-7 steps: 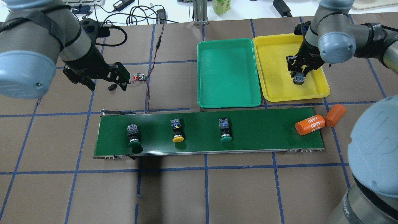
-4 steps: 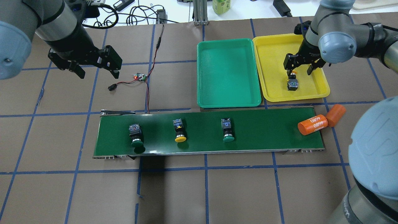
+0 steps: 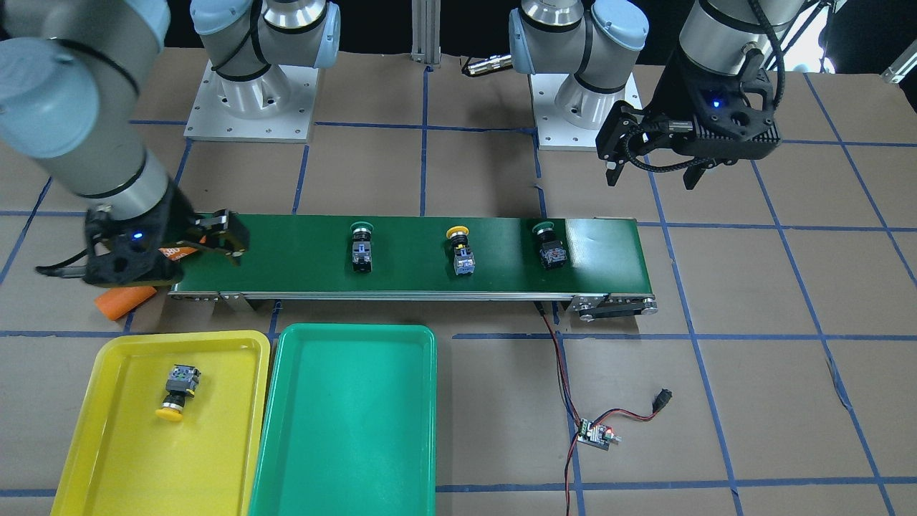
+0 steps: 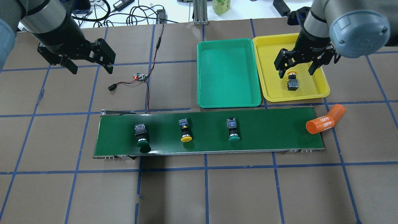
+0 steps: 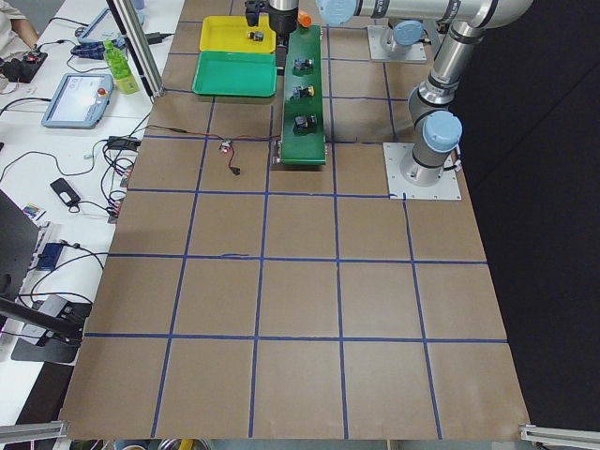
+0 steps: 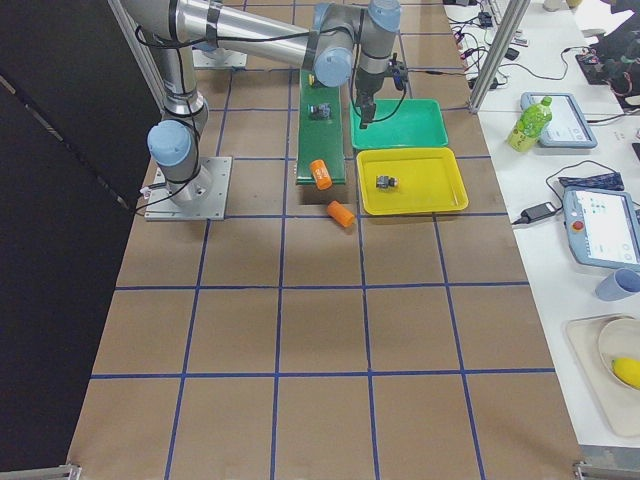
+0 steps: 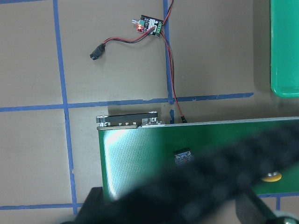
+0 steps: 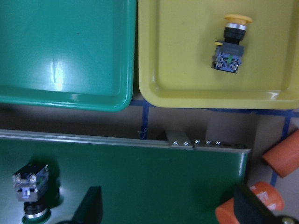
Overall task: Sort buttons by color to trays
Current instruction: 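Lower the right gripper onto a green-capped belt button and grasp it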
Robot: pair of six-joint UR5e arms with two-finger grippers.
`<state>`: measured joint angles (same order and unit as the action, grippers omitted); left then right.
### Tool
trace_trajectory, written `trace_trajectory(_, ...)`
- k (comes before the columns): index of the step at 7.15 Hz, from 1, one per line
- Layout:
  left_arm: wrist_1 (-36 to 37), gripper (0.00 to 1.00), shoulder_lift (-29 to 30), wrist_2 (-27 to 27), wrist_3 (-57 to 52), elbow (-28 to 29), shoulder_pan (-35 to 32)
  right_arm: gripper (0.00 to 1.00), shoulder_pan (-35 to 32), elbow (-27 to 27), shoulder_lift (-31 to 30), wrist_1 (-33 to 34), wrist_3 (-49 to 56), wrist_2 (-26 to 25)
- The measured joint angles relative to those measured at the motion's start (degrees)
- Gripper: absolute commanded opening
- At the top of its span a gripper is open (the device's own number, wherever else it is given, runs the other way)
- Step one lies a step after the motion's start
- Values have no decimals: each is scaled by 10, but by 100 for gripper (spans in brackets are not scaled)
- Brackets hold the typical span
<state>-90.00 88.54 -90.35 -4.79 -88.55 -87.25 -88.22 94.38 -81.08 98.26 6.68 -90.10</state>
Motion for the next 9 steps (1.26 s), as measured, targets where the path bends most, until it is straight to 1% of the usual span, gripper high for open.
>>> trace_trajectory(1, -5, 100, 0, 0, 2, 5, 0, 100, -29, 29, -6, 6, -35, 10)
trace_trajectory(3, -22, 100, -1, -5, 3, 16, 1, 100, -74, 82, -7, 46, -93, 46)
trace_trajectory(6, -25, 100, 1, -6, 2, 20, 0, 100, -106, 141, -2, 86, -128, 59)
trace_trajectory(7, -25, 100, 1, -5, 2, 20, 0, 94, -108, 160, 3, 109, -130, 59)
trace_trajectory(8, -24, 100, 1, -3, 3, 19, 0, 73, -108, 173, 10, 133, -131, 58)
trace_trajectory(9, -24, 100, 1, -1, 3, 18, 0, 26, -107, 180, 15, 145, -132, 57)
